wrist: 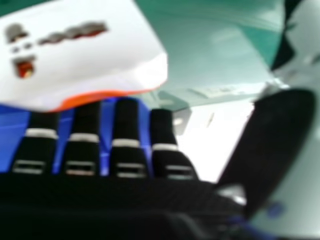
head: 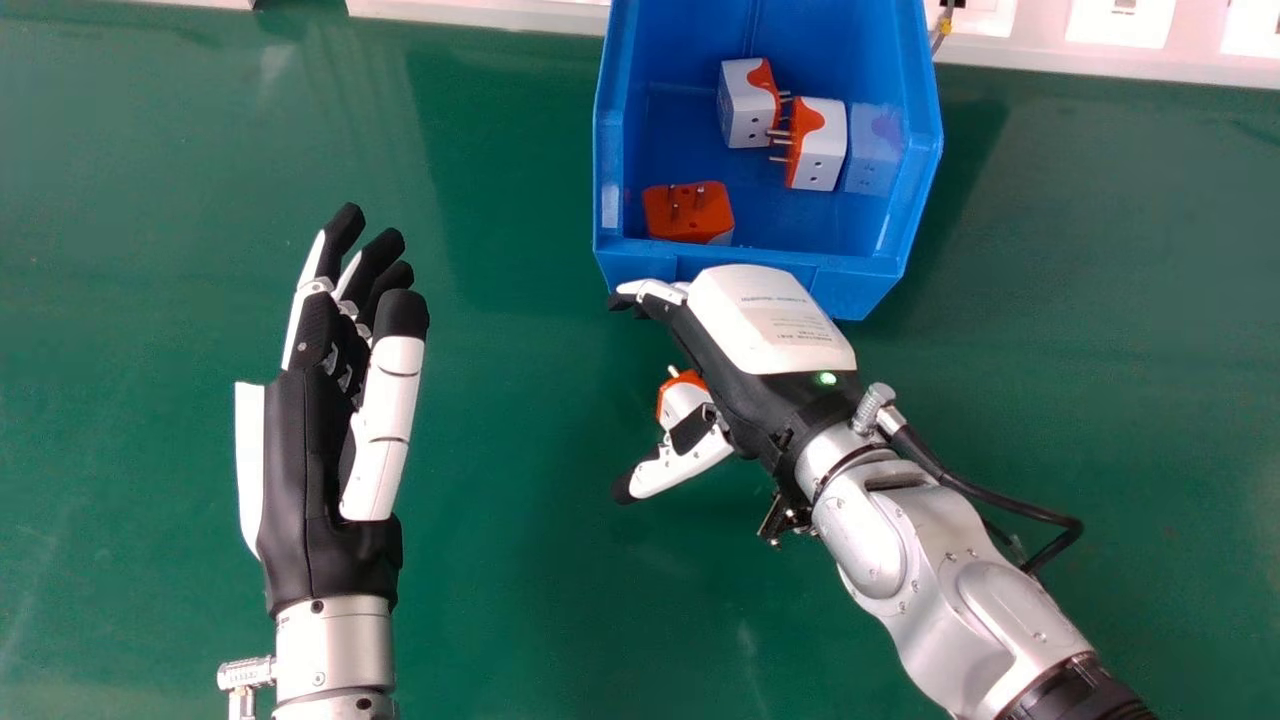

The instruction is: Pick all objects and put in blue box

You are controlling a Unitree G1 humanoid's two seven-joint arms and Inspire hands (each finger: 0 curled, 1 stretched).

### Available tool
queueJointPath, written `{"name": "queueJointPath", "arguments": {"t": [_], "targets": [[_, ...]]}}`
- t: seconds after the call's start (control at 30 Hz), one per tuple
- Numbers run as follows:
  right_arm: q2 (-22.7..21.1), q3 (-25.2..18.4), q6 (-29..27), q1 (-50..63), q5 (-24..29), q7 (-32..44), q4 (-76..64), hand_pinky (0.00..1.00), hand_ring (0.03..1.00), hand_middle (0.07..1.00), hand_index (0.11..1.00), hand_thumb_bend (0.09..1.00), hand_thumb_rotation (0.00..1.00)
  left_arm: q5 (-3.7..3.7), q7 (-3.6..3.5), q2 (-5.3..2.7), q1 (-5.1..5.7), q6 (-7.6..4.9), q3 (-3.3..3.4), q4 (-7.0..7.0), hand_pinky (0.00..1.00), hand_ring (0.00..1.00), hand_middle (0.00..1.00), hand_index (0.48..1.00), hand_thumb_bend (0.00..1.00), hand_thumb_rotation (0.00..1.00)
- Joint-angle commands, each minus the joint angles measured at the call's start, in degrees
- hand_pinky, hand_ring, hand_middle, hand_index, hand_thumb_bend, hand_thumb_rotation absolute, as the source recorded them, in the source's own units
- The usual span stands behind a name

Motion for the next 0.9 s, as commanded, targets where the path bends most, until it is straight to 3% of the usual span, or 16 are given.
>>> {"name": "queueJointPath", "arguments": {"t": [0.0, 0.03, 0.13, 0.17, 0.3, 0.33, 0.63, 0.87], "targets": [[0.1, -0.4, -0.1, -1.0, 0.4, -0.3, -0.9, 0.65, 0.737, 0.797, 0.806, 0.856, 0.25, -0.05, -0.20, -0.30, -0.11, -0.95, -0.14, -0.22, 0.82, 0.87, 0.88, 0.908, 0.73, 0.78], [0.0, -0.3, 0.1, -1.0, 0.5, -0.2, -1.1, 0.58, 0.674, 0.741, 0.743, 0.784, 0.20, -0.11, -0.27, -0.24, -0.15, -1.01, -0.10, -0.15, 0.82, 0.87, 0.88, 0.908, 0.73, 0.79], [-0.3, -0.4, -0.1, -1.0, 0.8, -0.1, -1.6, 0.58, 0.674, 0.741, 0.743, 0.784, 0.20, -0.09, -0.31, -0.20, -0.15, -0.92, -0.13, -0.36, 0.82, 0.87, 0.88, 0.908, 0.73, 0.79], [-0.4, -0.4, -0.1, -1.0, 0.9, 0.0, -1.8, 0.53, 0.623, 0.694, 0.701, 0.726, 0.16, -0.14, -0.36, -0.17, -0.14, -0.90, -0.12, -0.37, 0.82, 0.87, 0.88, 0.907, 0.74, 0.78], [-0.6, -0.4, 0.1, -0.9, 0.9, 0.2, -2.3, 0.53, 0.623, 0.694, 0.701, 0.726, 0.16, -0.18, -0.45, -0.18, -0.23, -0.81, -0.18, -0.36, 0.82, 0.87, 0.88, 0.907, 0.74, 0.78], [-0.6, -0.4, 0.4, -0.9, 0.8, 0.2, -2.3, 0.48, 0.581, 0.654, 0.671, 0.679, 0.13, -0.23, -0.51, -0.17, -0.17, -0.74, -0.20, -0.51, 0.82, 0.87, 0.88, 0.907, 0.74, 0.78], [-2.0, -0.9, 2.5, -1.1, 0.4, 0.2, -3.1, 0.45, 0.548, 0.624, 0.645, 0.642, 0.10, -0.31, -0.70, -0.27, 0.06, -0.51, -0.42, -1.00, 0.82, 0.87, 0.88, 0.907, 0.74, 0.78], [-2.2, 0.6, 5.0, -0.9, -1.5, 1.5, -4.2, 0.42, 0.522, 0.603, 0.620, 0.612, 0.08, -0.25, -0.84, -0.26, 0.08, -0.58, -0.21, -0.88, 0.82, 0.87, 0.88, 0.907, 0.74, 0.78]]}}
